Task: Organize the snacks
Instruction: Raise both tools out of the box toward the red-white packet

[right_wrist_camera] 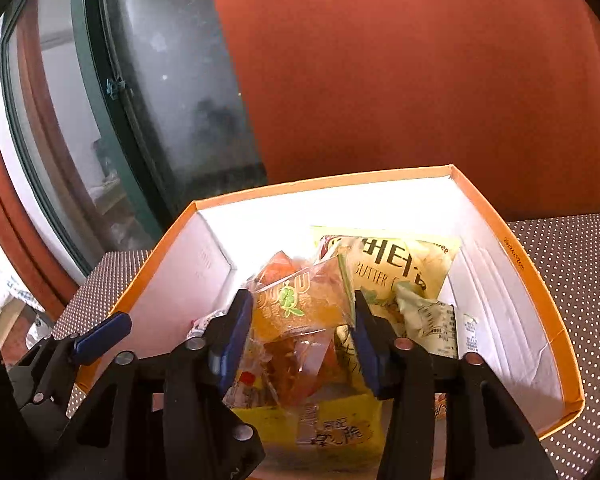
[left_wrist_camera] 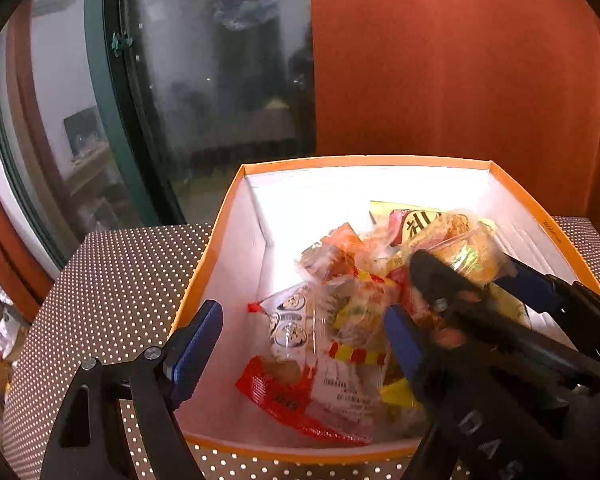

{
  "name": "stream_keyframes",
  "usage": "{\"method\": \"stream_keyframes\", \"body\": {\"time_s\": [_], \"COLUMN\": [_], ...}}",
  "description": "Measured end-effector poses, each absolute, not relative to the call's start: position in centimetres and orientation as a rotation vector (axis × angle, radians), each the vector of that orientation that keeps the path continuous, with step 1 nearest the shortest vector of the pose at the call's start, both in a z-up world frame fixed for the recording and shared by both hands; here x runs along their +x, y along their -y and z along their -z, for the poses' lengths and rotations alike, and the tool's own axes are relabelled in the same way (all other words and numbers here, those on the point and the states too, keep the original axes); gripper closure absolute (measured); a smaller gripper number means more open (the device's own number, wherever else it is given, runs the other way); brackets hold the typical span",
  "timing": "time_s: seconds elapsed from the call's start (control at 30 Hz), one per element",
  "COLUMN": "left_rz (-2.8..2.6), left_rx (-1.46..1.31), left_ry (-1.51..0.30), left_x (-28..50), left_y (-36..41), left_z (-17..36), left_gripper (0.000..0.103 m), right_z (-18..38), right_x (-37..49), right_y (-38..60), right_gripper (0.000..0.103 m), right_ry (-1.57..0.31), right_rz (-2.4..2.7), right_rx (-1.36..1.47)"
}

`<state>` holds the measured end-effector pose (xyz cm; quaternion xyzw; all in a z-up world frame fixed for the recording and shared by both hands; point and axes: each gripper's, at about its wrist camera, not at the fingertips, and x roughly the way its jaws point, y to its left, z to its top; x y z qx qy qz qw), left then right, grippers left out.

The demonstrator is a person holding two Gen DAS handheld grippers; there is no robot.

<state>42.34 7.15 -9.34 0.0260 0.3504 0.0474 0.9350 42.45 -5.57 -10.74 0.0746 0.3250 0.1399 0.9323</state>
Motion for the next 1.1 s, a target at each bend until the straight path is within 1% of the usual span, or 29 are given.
{"method": "stream_keyframes", "body": {"time_s": [0.03, 0.1, 0.37, 1.1], "left_rz": [-0.092, -0.085, -0.065, 0.028], "left_rx": [0.054, 0.058, 0.059, 0.028], "left_ry": [-0.714, -0.705, -0.682, -0.548], "left_x": [42.1, 41.4, 38.9, 26.6], "left_y": [-7.1, -7.0, -6.3, -3.5], "left_z": [9.3, 9.1, 7.8, 1.2], "left_gripper": [0.019, 0.019, 0.019, 0.017], "right_z": [10.7, 10.5, 9.5, 2.2], "right_x": [42.4, 42.0, 39.8, 27.9], "right_y": [5.4, 5.4, 5.4, 7.9], "right_gripper": [0.031, 0.025, 0.023, 0.022], "right_ry": [-0.670, -0.669, -0.668, -0.543], "right_rz": [-0.287, -0.274, -0.253, -0.235], "right_rx": [0.148, 0.137, 0.115, 0.038]}}
